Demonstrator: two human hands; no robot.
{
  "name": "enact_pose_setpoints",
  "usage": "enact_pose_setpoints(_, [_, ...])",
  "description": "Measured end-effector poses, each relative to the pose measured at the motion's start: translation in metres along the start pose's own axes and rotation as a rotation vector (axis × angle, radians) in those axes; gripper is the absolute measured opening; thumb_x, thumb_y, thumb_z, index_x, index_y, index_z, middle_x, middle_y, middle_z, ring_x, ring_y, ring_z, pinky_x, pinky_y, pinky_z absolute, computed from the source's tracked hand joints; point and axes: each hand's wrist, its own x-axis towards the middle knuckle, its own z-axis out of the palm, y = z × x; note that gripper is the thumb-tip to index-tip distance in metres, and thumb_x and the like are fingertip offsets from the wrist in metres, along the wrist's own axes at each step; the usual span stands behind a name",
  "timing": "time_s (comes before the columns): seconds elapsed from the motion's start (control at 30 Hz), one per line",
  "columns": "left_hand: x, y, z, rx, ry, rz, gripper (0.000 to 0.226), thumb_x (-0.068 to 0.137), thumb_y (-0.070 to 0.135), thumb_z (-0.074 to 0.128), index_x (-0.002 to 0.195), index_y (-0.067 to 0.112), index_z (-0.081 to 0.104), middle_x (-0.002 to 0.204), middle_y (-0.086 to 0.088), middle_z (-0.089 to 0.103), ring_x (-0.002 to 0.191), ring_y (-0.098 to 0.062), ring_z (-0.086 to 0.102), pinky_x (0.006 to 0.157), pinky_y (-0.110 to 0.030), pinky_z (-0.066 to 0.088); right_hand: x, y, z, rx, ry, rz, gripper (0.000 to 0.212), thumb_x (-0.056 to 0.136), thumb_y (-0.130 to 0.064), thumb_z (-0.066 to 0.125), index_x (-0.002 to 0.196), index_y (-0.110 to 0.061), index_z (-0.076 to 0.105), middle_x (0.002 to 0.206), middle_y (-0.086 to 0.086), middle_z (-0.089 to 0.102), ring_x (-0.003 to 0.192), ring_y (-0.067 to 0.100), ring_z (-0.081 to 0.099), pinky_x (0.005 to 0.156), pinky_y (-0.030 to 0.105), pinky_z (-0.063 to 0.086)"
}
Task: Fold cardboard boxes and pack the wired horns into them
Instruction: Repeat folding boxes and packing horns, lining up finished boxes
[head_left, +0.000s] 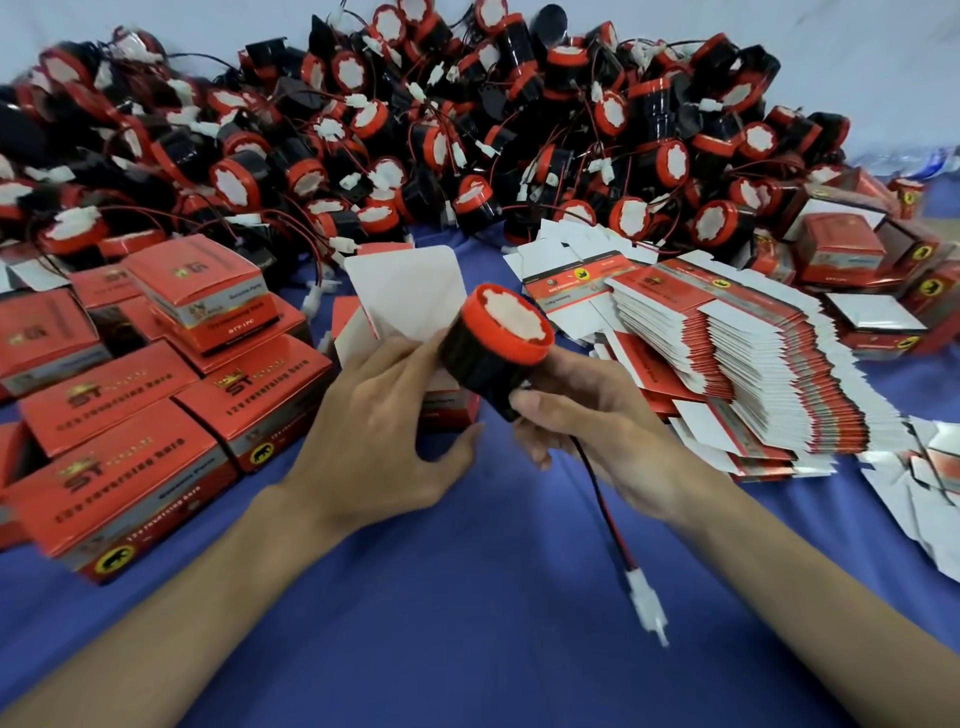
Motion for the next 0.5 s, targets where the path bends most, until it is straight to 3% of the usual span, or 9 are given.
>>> enact_pose_setpoints(0.07, [0.0, 0.0, 0.001, 0.043, 0.077, 0.035, 0.041, 0.082, 0.027, 0.063, 0.109, -0.004, 0.066, 0.099, -0.014, 0.069, 0.095, -0.027, 0.058, 0.088, -0.034, 0.046, 0.001, 0.001, -0.001, 0.017, 0.064, -0.021, 0.015, 0.082, -0.018, 0.063, 0.094, -0.024, 0.07, 0.063, -0.003, 0.056, 0.05, 0.013, 0.049, 0.05, 0.02, 0.042])
enact_pose_setpoints(0.17, [0.002, -0.002, 0.003, 0.072, 0.152, 0.07, 0.036, 0.086, 0.024, 0.062, 0.106, -0.005, 0.067, 0.102, -0.017, 0.068, 0.098, -0.025, 0.053, 0.091, -0.031, 0.043, 0.001, 0.002, -0.005, 0.046, 0.102, -0.087, 0.028, 0.072, -0.017, 0.063, 0.098, -0.02, 0.072, 0.059, -0.002, 0.052, 0.043, 0.011, 0.042, 0.046, 0.018, 0.037])
enact_pose_setpoints(0.3, [0.001, 0.0, 0.002, -0.077, 0.155, 0.116, 0.053, 0.08, 0.021, 0.067, 0.121, -0.009, 0.053, 0.117, -0.022, 0.056, 0.114, -0.023, 0.048, 0.103, -0.024, 0.038, -0.003, -0.002, -0.003, 0.017, 0.074, -0.125, 0.047, 0.062, -0.011, 0.068, 0.108, -0.02, 0.071, 0.063, 0.026, 0.048, 0.042, 0.01, 0.042, 0.043, 0.019, 0.036])
enact_pose_setpoints(0.37, [-0.001, 0.001, 0.0, -0.215, 0.12, 0.118, 0.066, 0.078, 0.03, 0.064, 0.13, -0.005, 0.042, 0.127, -0.009, 0.046, 0.124, -0.014, 0.041, 0.108, -0.024, 0.034, -0.004, -0.003, 0.003, -0.078, 0.099, -0.106, 0.052, 0.066, -0.009, 0.07, 0.117, -0.017, 0.064, 0.062, 0.019, 0.052, 0.042, 0.01, 0.044, 0.043, 0.021, 0.037])
enact_pose_setpoints(0.43, [-0.001, 0.0, 0.0, -0.321, 0.069, 0.098, 0.078, 0.08, 0.042, 0.063, 0.138, -0.001, 0.032, 0.134, 0.004, 0.036, 0.13, -0.004, 0.035, 0.109, -0.022, 0.032, -0.004, -0.003, 0.009, -0.17, 0.125, -0.071, 0.043, 0.077, -0.011, 0.066, 0.119, -0.015, 0.06, 0.057, 0.006, 0.053, 0.042, 0.01, 0.047, 0.044, 0.021, 0.038])
enact_pose_setpoints(0.5, [-0.002, -0.001, 0.001, -0.381, 0.042, 0.073, 0.09, 0.082, 0.059, 0.059, 0.142, 0.001, 0.026, 0.141, 0.006, 0.032, 0.136, -0.005, 0.032, 0.111, -0.023, 0.03, -0.006, -0.004, 0.015, -0.293, 0.144, -0.056, 0.034, 0.083, -0.02, 0.061, 0.116, -0.021, 0.059, 0.052, 0.001, 0.052, 0.041, 0.01, 0.048, 0.044, 0.02, 0.04])
